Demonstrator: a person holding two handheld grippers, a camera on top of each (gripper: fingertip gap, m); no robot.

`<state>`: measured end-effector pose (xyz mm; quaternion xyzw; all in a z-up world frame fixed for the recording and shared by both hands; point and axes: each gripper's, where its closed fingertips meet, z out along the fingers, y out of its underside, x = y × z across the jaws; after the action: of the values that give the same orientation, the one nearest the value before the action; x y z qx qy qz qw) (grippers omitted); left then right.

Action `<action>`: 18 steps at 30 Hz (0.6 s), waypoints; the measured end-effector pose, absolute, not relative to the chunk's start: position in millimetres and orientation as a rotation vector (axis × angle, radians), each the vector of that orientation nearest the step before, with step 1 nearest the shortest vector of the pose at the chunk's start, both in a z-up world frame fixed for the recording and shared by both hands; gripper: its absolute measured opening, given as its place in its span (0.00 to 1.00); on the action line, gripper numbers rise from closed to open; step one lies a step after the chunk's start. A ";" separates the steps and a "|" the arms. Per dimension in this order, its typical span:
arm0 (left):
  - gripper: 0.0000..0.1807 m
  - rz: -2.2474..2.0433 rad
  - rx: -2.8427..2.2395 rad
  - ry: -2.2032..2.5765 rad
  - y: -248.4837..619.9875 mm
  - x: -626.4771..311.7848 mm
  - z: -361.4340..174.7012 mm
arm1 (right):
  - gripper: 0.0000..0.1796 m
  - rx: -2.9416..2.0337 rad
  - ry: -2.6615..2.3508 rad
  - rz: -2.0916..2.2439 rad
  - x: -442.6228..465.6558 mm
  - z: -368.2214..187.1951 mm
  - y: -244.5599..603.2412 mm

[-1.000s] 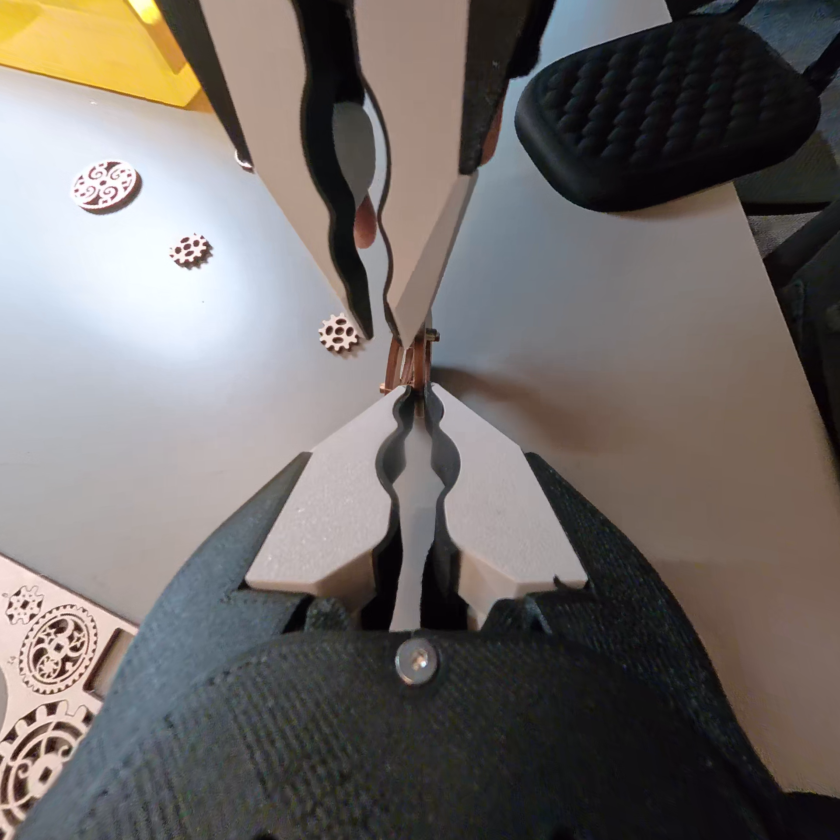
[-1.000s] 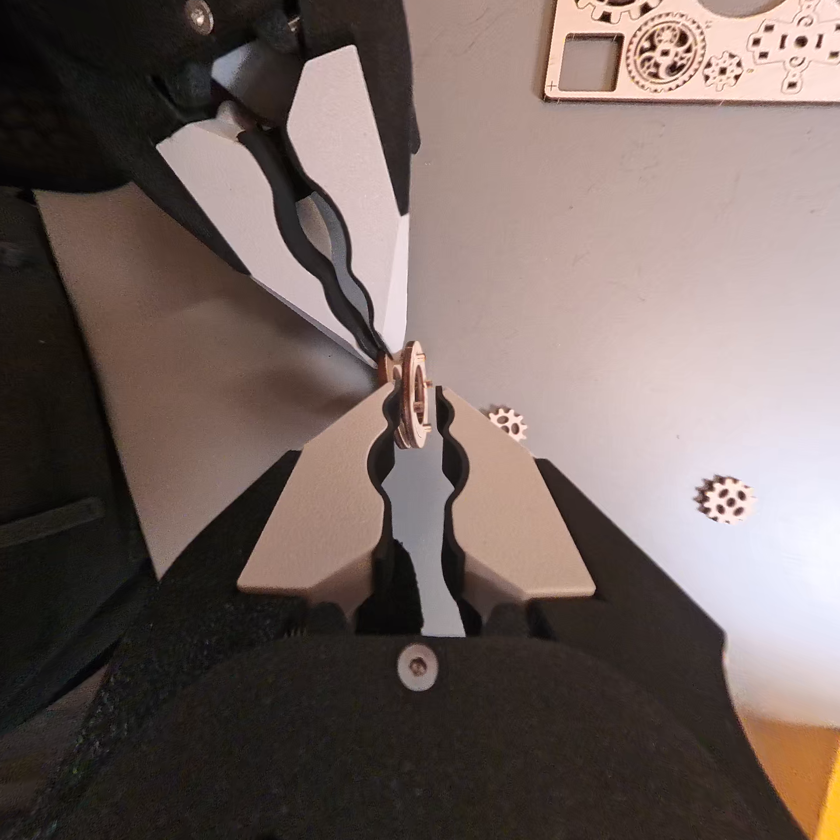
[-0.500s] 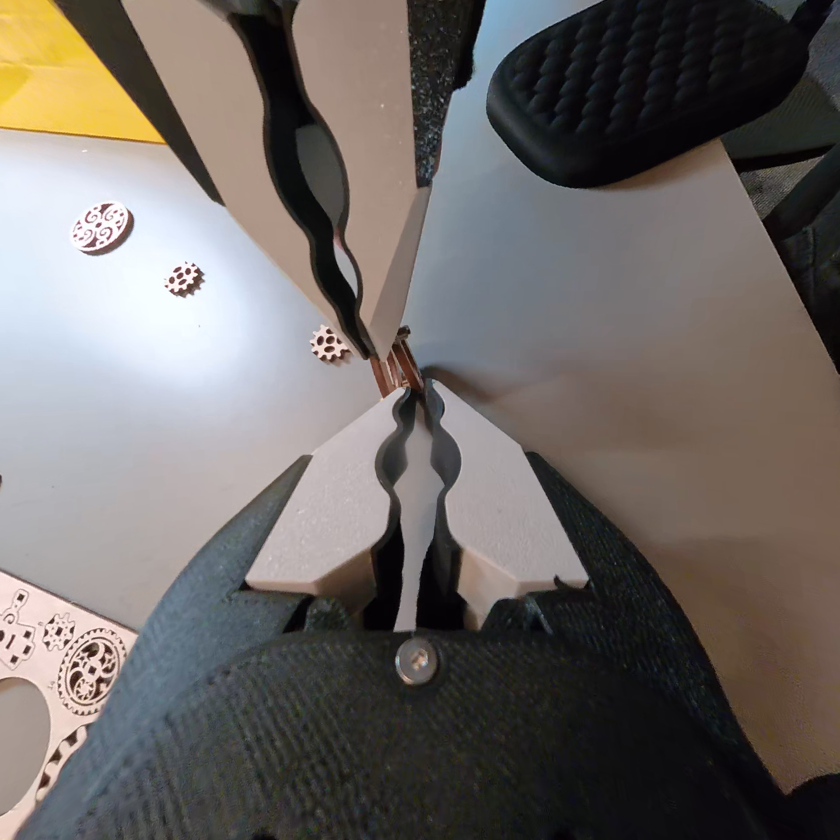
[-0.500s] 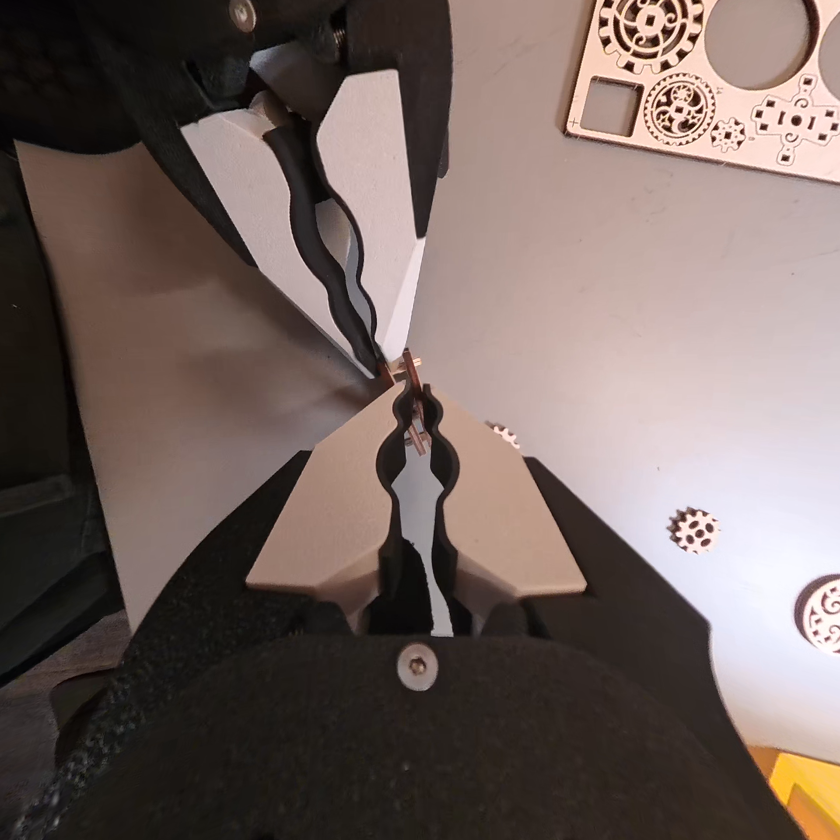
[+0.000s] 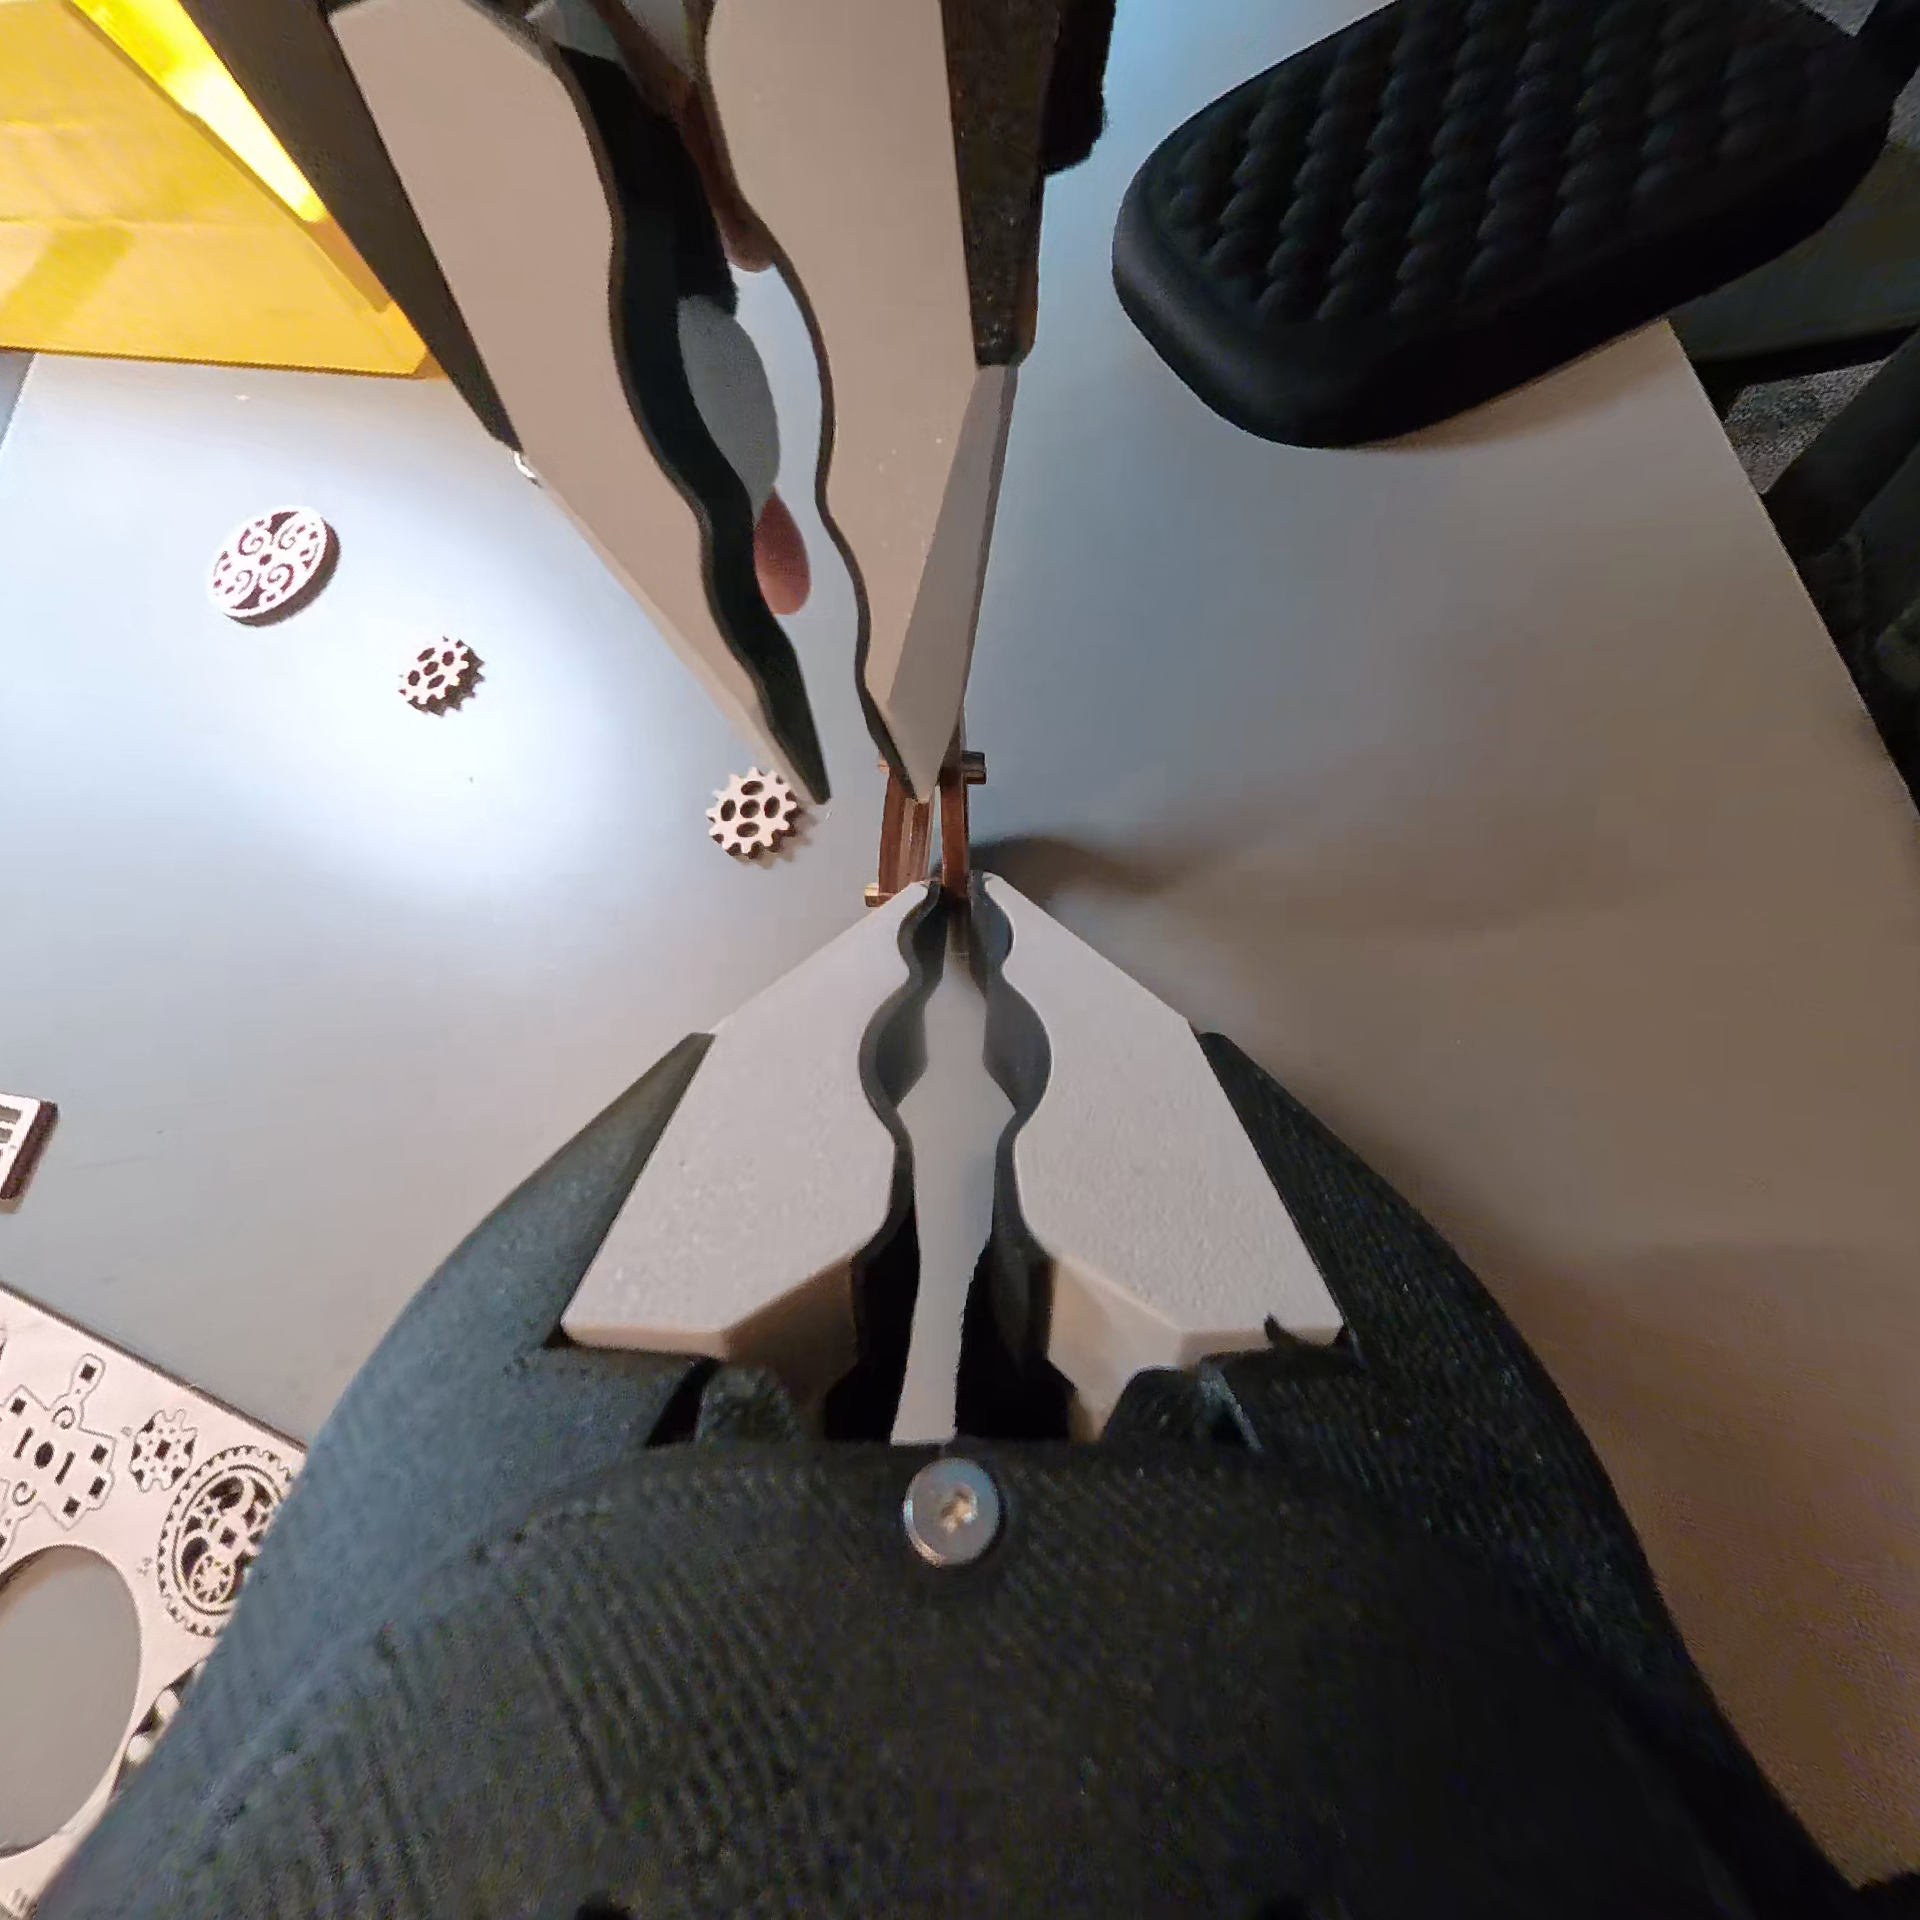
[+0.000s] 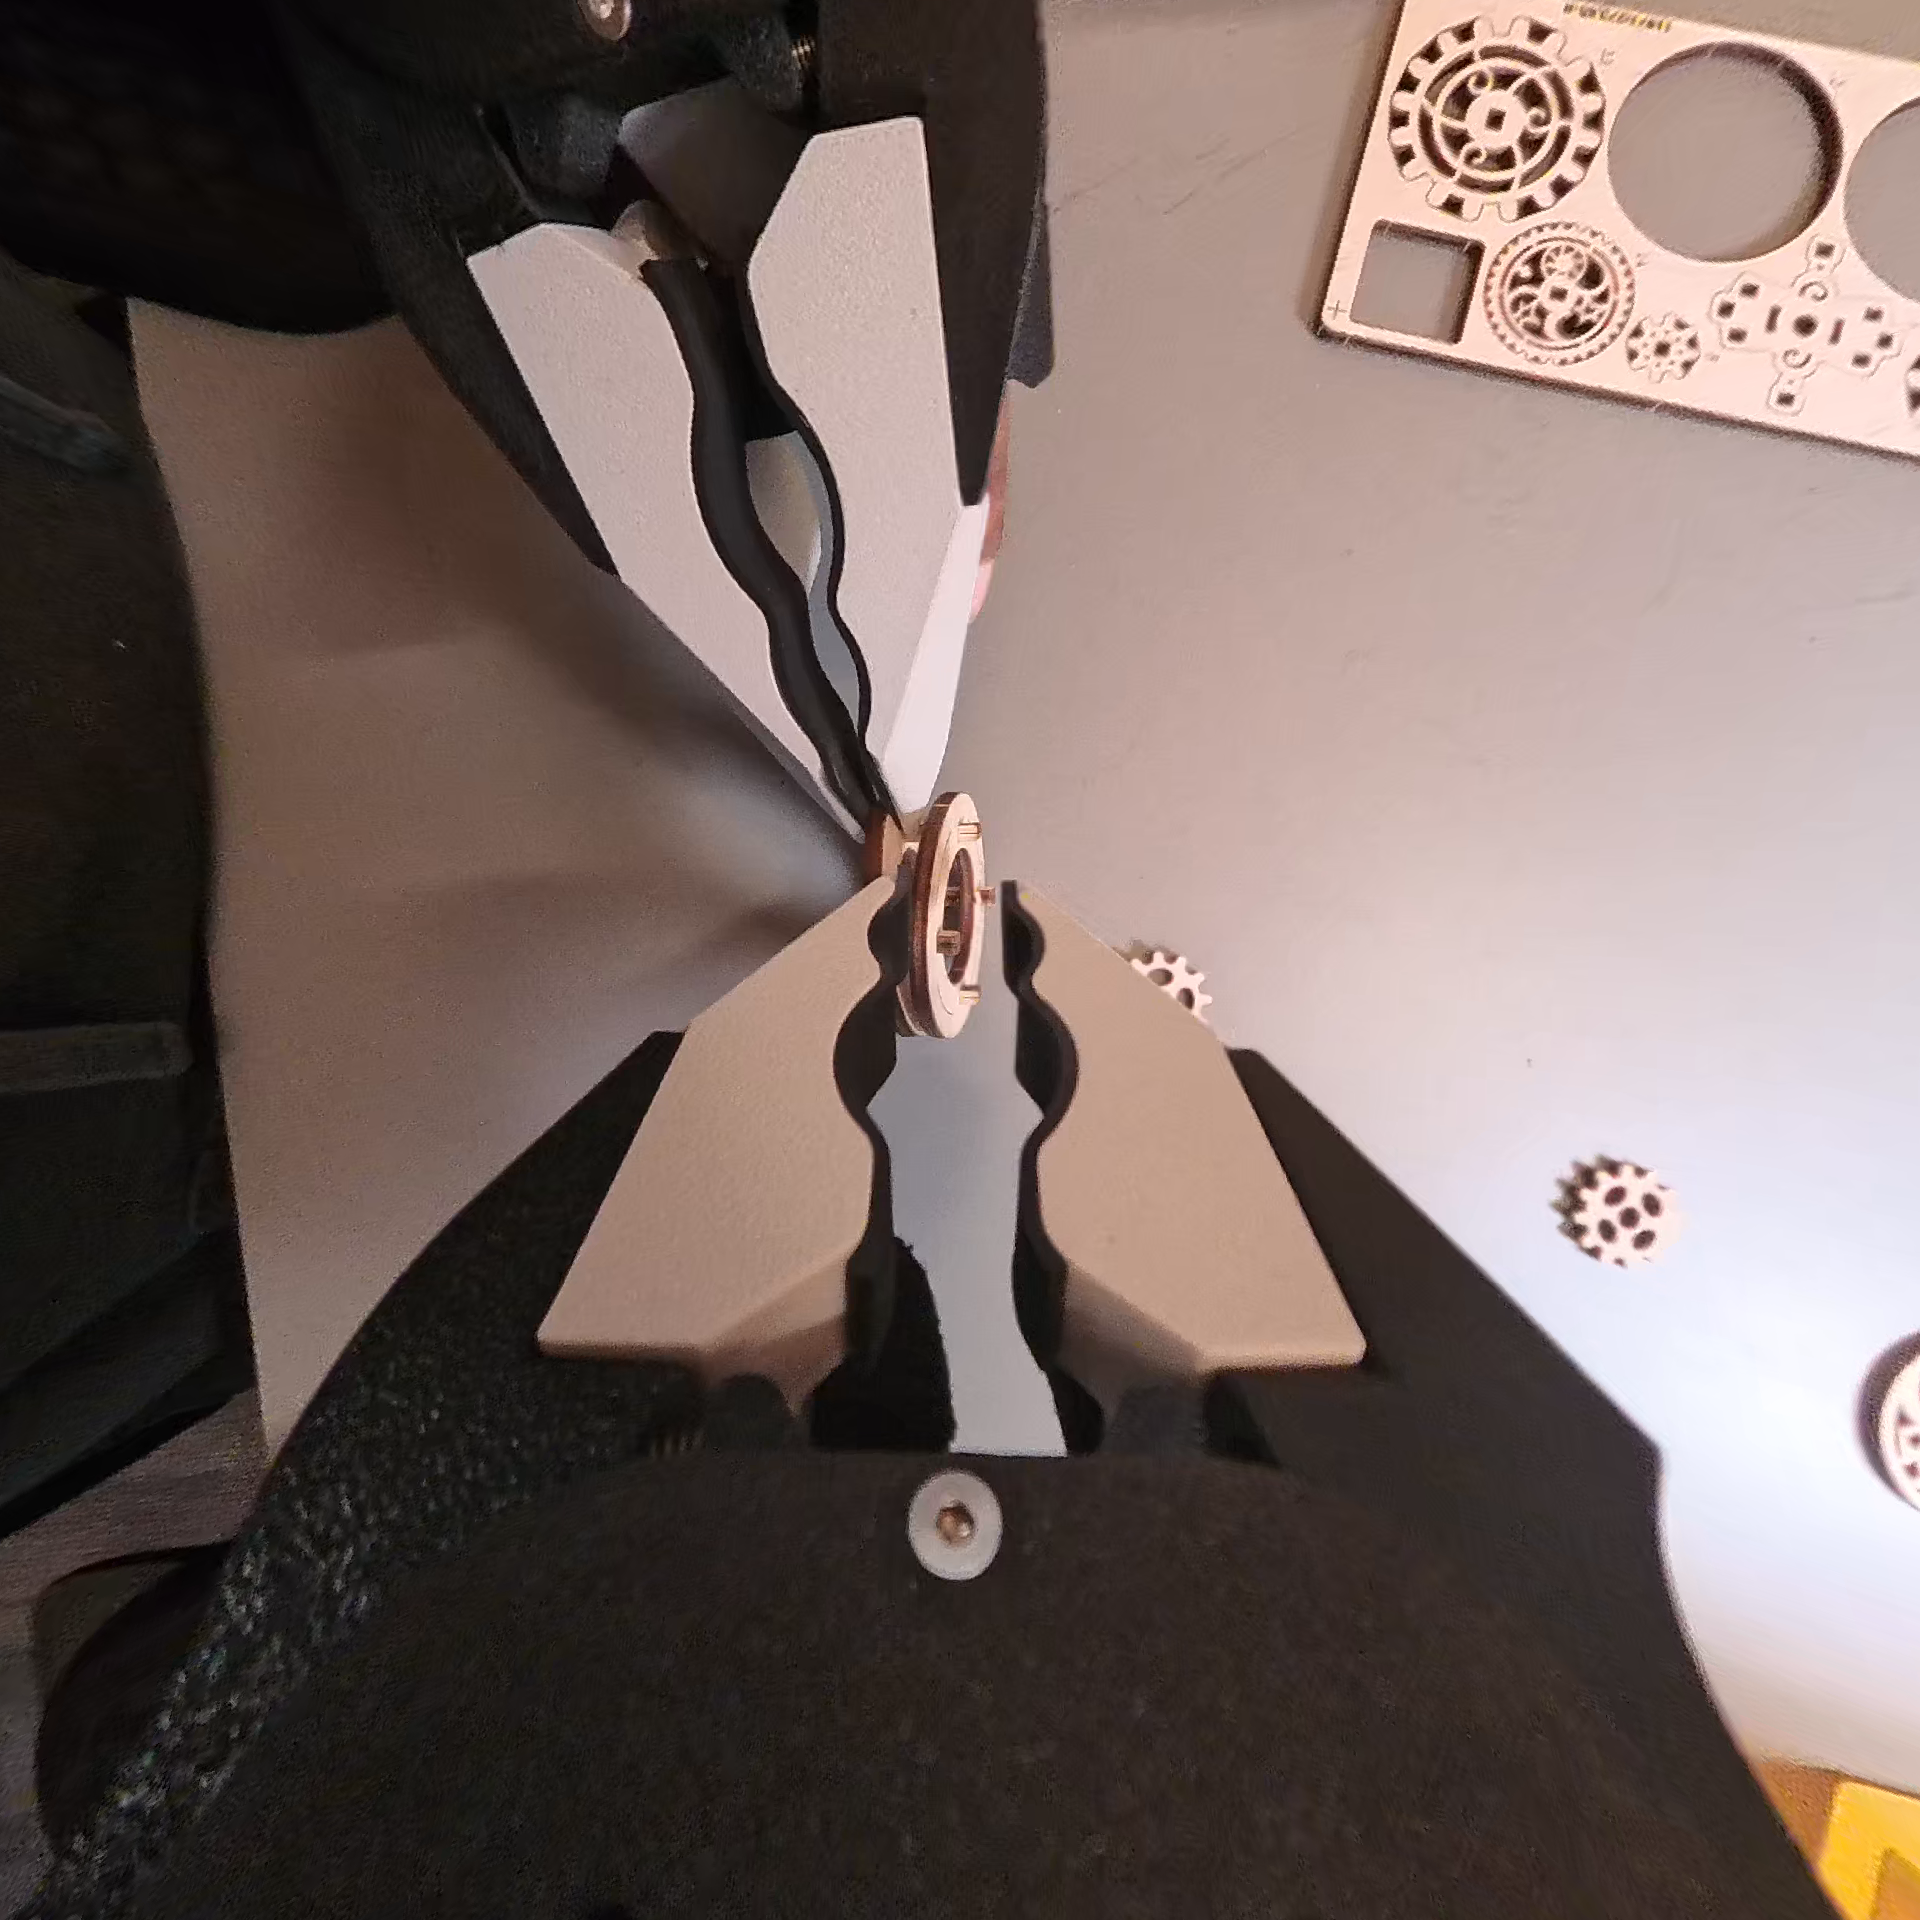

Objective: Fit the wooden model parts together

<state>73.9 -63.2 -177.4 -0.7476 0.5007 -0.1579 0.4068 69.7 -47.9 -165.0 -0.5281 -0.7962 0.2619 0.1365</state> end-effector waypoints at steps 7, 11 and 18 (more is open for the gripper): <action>0.01 -0.443 -1.888 1.213 -61.1 74.4 -176.0 | 0.02 -1.540 -2.310 0.604 72.2 -165.9 -49.1; 0.01 -0.447 -1.878 1.204 -61.9 78.0 -174.5 | 0.04 -1.580 -2.336 0.566 77.4 -166.6 -49.3; 0.02 -0.488 -1.874 1.175 -64.1 80.9 -174.0 | 0.02 -1.580 -2.352 0.606 82.5 -168.0 -57.1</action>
<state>80.9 -64.1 -174.0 -0.7491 0.4697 -0.1950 0.4246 82.5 -57.1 -168.0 -0.5412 -0.8056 0.2078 0.1219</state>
